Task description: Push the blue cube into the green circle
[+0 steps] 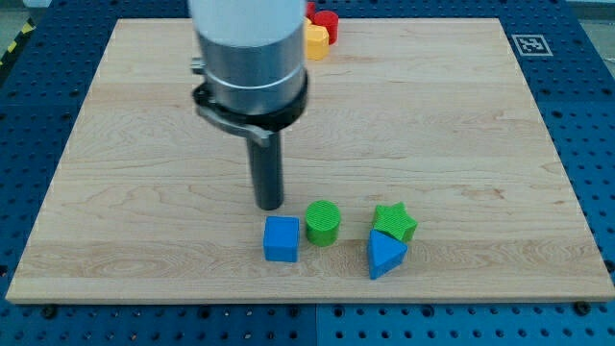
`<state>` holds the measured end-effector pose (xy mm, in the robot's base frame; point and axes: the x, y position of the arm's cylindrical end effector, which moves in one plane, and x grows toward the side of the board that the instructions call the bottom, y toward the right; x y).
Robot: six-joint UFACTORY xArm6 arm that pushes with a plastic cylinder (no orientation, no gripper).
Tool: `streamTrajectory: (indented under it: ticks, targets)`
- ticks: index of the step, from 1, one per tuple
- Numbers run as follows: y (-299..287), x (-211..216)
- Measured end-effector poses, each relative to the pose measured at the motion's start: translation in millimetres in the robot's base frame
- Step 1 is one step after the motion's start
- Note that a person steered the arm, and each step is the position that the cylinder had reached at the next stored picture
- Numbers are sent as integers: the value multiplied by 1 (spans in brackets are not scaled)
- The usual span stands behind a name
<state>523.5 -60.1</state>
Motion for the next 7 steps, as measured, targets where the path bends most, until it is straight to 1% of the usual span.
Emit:
streamTrajectory:
  ticks: [1, 2, 3, 6, 7]
  targets:
    - [-27, 37]
    - [-30, 67]
    - [-23, 68]
    - [51, 68]
    - [45, 69]
